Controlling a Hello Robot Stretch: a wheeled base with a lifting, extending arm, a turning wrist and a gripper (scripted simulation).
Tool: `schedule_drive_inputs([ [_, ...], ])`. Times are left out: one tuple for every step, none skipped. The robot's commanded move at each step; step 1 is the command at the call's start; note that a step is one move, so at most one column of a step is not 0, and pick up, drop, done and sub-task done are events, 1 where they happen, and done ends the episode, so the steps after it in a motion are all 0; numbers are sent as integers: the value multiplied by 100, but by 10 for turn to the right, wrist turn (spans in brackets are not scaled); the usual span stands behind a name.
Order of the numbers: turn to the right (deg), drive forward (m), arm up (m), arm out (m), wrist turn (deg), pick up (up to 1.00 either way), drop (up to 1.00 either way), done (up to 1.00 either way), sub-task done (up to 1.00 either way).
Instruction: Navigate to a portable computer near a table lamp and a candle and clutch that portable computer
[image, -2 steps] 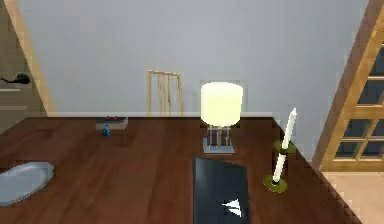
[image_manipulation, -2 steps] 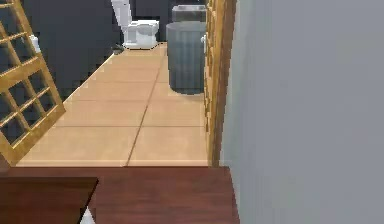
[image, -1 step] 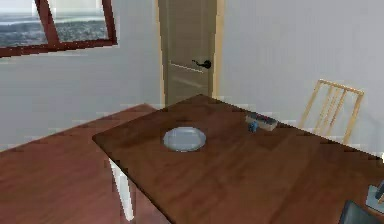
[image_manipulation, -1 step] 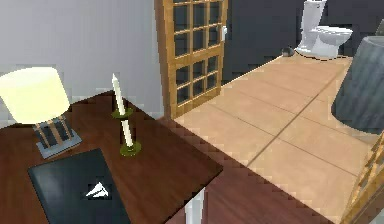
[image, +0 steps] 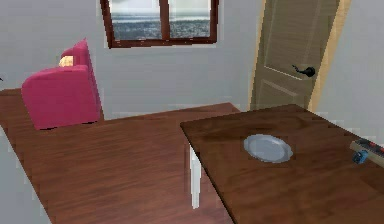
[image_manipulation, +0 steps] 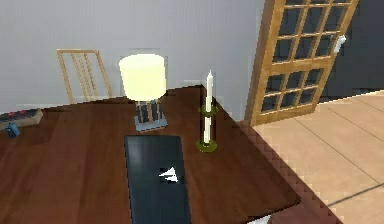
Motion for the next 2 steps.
schedule_drive_inputs([
  [0,0,50,0,0,0,0,0,0],
  [0,0,38,0,0,0,0,0,0],
])
